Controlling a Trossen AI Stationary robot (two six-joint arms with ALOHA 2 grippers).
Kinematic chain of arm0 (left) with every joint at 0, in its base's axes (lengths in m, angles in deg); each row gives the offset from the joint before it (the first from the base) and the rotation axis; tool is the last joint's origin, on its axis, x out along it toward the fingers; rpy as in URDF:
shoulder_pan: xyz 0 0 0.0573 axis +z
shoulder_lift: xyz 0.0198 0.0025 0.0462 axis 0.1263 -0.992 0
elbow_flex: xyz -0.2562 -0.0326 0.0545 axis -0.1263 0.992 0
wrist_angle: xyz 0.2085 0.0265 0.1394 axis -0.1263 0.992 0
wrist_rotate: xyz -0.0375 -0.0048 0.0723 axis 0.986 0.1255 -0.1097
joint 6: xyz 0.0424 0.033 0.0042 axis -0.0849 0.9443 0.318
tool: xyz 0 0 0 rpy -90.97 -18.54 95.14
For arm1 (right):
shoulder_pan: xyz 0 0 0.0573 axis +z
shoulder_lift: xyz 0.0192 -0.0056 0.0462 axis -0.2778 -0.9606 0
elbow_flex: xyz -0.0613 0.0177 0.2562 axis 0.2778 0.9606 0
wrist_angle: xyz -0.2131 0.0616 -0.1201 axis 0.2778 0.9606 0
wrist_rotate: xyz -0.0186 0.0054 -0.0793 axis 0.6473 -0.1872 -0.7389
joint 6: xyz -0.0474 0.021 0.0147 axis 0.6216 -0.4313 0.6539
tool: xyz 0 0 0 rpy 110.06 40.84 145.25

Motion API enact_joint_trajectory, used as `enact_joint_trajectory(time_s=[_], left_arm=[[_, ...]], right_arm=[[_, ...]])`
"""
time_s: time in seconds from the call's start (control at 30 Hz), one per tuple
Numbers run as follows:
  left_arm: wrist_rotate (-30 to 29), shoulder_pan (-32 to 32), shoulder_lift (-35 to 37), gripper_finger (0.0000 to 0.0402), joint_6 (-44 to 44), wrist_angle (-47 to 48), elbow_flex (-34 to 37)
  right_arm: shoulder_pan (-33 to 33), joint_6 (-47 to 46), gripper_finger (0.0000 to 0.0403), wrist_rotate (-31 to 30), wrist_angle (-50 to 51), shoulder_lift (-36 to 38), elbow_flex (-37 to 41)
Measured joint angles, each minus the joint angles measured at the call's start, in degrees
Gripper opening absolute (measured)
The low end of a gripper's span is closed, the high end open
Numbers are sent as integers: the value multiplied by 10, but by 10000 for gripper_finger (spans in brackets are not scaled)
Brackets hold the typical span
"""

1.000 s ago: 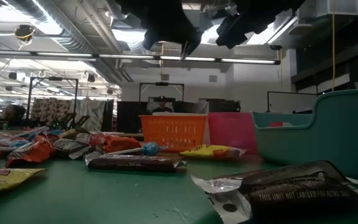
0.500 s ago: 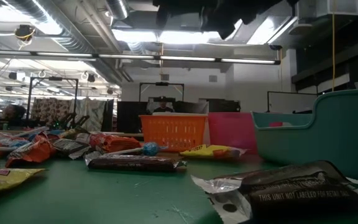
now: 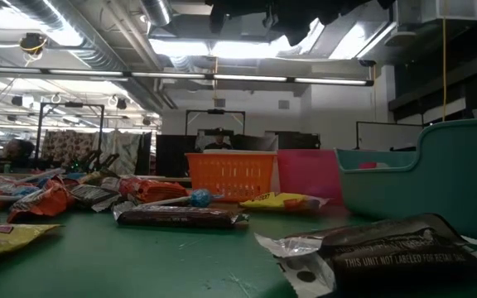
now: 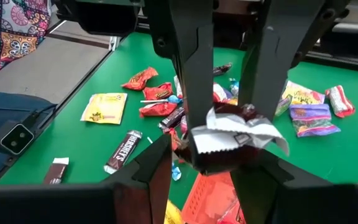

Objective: Sort candy
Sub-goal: Put the brown chocolate into the gray bin

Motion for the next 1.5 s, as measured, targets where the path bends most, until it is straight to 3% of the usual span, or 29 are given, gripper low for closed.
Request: enact_joint_trajectory(time_s=[0.3,0.63,0.87,1.2,1.5], left_arm=[[0,0,0,46,0,-4,0],[3,0,1,46,0,-4,0],[4,0,0,69,0,-3,0],[-4,2,0,141,0,5,0],[-1,12,0,158,0,27,0]], right_arm=[[0,0,147,0,-14,0,0],[0,0,60,0,-14,0,0],[-1,0,54,-4,7,3,0],[0,0,44,-17,162,57,-1],[1,-92,47,-22,450,114,-1]])
